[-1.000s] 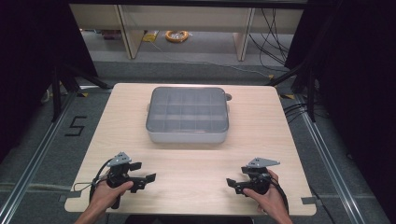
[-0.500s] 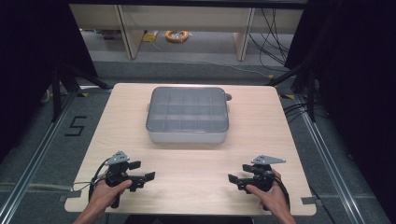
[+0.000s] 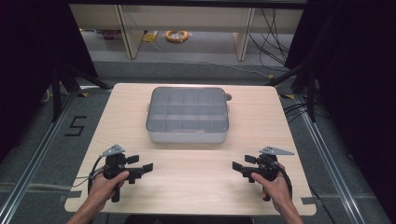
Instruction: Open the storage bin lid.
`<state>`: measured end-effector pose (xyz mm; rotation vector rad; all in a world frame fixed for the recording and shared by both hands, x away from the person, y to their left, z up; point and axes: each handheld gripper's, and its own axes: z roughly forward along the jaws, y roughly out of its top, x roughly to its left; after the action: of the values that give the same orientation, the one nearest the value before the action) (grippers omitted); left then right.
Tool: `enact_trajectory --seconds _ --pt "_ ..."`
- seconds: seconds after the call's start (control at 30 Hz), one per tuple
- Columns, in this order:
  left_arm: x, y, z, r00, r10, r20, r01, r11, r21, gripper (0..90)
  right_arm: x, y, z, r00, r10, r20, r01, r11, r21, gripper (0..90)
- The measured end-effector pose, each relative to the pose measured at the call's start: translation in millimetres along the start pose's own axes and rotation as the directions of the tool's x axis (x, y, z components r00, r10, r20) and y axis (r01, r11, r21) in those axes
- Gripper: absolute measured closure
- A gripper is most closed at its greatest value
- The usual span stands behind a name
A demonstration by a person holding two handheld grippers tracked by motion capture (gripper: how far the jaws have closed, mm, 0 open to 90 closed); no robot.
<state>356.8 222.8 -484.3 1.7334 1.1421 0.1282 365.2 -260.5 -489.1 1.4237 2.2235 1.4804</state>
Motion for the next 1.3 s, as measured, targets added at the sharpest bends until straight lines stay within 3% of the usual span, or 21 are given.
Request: enact_trajectory --seconds 0.07,0.1,0.13,0.17,0.2,0.23,0.37,0.43,0.47,0.53,0.7,0.73,0.8,0.87,0.9,0.93,1.07,1.1,1.17,1.23,1.3 --pt "0.8 5.2 1.8 0.9999 -0.012 -0.006 0.012 0.9997 -0.019 14.8 2.1 3.5 0.8 0.9994 0.032 0.013 -0.032 0.9993 0.020 24.1" --pt "2.0 8.9 2.2 0.9999 -0.008 -0.010 0.007 0.9997 -0.023 14.8 -2.1 5.5 3.1 1.0000 -0.009 0.001 0.009 1.0000 -0.001 24.2" --pt "2.3 12.9 3.1 0.9998 -0.012 -0.017 0.011 0.9995 -0.030 14.8 -0.4 7.3 3.3 0.9995 0.030 -0.007 -0.030 0.9995 -0.010 24.6" --pt "3.2 16.8 4.0 0.9998 -0.012 -0.017 0.011 0.9991 -0.041 14.8 -1.2 9.9 3.0 0.9995 0.033 -0.004 -0.033 0.9994 -0.010 25.5" --pt "3.2 20.4 5.1 0.9995 -0.020 -0.026 0.019 0.9983 -0.055 14.9 -4.7 12.9 2.8 1.0000 0.000 0.004 0.000 0.9992 -0.041 26.1" --pt "4.0 23.6 5.9 0.9994 -0.021 -0.026 0.019 0.9981 -0.058 14.8 -5.9 15.4 3.1 1.0000 -0.002 0.005 0.003 0.9979 -0.065 26.1" --pt "6.5 31.4 10.5 0.9995 -0.028 -0.015 0.027 0.9981 -0.056 14.8 -9.0 25.8 0.4 0.9988 0.048 0.008 -0.048 0.9953 -0.085 26.1" --pt "7.0 33.9 13.3 0.9994 -0.028 -0.019 0.027 0.9981 -0.056 14.9 -16.1 30.9 1.6 0.9994 -0.003 0.033 0.006 0.9958 -0.091 26.1" --pt "7.2 35.1 14.9 0.9994 -0.027 -0.022 0.026 0.9981 -0.056 14.9 -14.6 33.4 1.0 0.9993 0.032 0.016 -0.031 0.9953 -0.092 26.1" --pt "8.1 37.9 18.1 0.9992 -0.033 -0.021 0.032 0.9981 -0.053 14.9 -20.9 38.8 2.6 0.9989 -0.004 0.046 0.009 0.9948 -0.101 26.1" --pt "13.1 49.4 23.0 0.9989 -0.039 -0.028 0.037 0.9978 -0.055 14.8 -25.3 51.6 8.2 0.9992 0.015 0.037 -0.011 0.9935 -0.113 26.1" --pt "14.3 52.1 23.4 0.9986 -0.042 -0.033 0.040 0.9974 -0.059 14.8 -23.7 54.2 8.3 0.9986 0.042 0.031 -0.038 0.9939 -0.103 26.1" --pt "17.0 56.5 25.3 0.9983 -0.043 -0.038 0.041 0.9975 -0.058 14.8 -28.3 59.0 12.8 0.9991 0.015 0.040 -0.010 0.9934 -0.114 26.1" --pt "18.3 57.8 27.4 0.9979 -0.051 -0.040 0.048 0.9969 -0.063 14.8 -30.8 63.9 16.4 0.9986 0.027 0.045 -0.022 0.9942 -0.105 26.1" --pt "19.4 59.2 28.7 0.9982 -0.050 -0.034 0.048 0.9967 -0.065 14.8 -29.3 66.0 18.3 0.9960 0.079 0.042 -0.075 0.9924 -0.098 26.1" --pt "19.5 60.7 28.6 0.9978 -0.051 -0.042 0.049 0.9969 -0.061 14.8 -36.7 69.0 22.9 0.9983 0.039 0.042 -0.034 0.9923 -0.119 26.1" --pt "25.7 70.9 29.8 0.9963 -0.059 -0.063 0.054 0.9952 -0.082 14.8 -45.3 81.0 31.6 0.9964 0.073 0.043 -0.067 0.9898 -0.126 26.1" --pt "28.0 73.7 30.4 0.9955 -0.065 -0.069 0.059 0.9947 -0.085 14.8 -43.4 83.4 32.6 0.9928 0.112 0.040 -0.107 0.9871 -0.119 26.1" --pt "32.0 79.6 31.9 0.9934 -0.088 -0.073 0.081 0.9924 -0.093 14.8 -47.5 89.9 36.8 0.9923 0.114 0.049 -0.107 0.9861 -0.127 26.2" --pt "37.2 85.5 34.1 0.9923 -0.106 -0.065 0.099 0.9906 -0.094 14.8 -54.2 95.9 41.8 0.9945 0.087 0.059 -0.078 0.9878 -0.135 26.3" --pt "41.2 91.0 37.2 0.9899 -0.117 -0.080 0.109 0.9891 -0.099 14.8 -55.1 101.6 46.2 0.9898 0.134 0.049 -0.127 0.9840 -0.125 26.6"
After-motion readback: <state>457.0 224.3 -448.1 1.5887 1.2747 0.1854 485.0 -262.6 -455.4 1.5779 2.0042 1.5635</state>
